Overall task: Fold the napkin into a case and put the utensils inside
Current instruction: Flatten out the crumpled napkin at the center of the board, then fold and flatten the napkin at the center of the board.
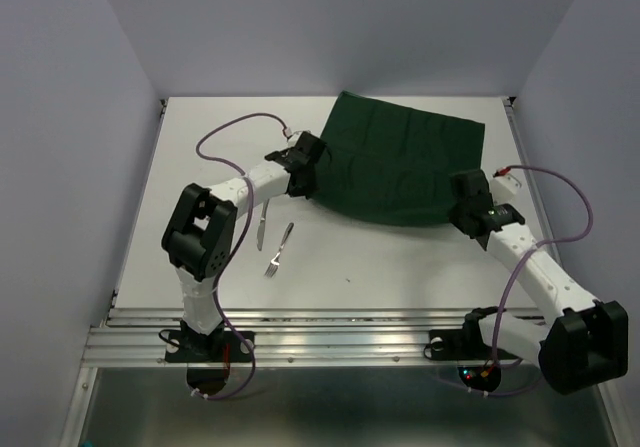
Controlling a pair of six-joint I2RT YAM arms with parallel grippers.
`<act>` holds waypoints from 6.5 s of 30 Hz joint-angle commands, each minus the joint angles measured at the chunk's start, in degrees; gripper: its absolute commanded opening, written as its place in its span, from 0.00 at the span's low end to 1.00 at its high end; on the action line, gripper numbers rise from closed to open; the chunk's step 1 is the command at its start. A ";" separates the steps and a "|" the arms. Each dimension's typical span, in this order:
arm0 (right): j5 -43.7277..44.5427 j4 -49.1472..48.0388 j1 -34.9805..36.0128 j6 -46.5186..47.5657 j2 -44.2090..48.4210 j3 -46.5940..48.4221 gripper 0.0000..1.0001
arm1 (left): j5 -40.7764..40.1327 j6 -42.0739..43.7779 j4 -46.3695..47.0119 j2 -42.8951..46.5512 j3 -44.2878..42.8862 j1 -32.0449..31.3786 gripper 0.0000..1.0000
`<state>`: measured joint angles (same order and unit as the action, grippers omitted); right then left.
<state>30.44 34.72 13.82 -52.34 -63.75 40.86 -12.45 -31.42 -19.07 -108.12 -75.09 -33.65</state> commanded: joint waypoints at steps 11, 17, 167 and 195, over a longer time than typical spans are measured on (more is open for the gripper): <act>11.31 1.67 -0.47 20.41 4.86 43.67 0.01 | 0.14 11.82 -7.91 15.65 -37.39 0.60 0.00; 9.30 -0.62 -0.47 25.17 7.23 56.15 0.01 | 0.76 13.66 -6.60 20.74 -46.46 0.60 0.00; -13.91 -19.25 -20.68 20.96 -25.90 35.51 0.01 | 24.75 2.24 5.01 0.27 -22.29 12.64 0.00; -15.32 -17.67 -20.68 19.38 -12.72 10.21 0.01 | 28.27 1.27 15.20 19.08 16.38 10.62 0.00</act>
<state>11.42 18.68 -5.61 -33.56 -78.59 52.45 18.02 -31.18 -5.34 -92.77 -60.27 -23.51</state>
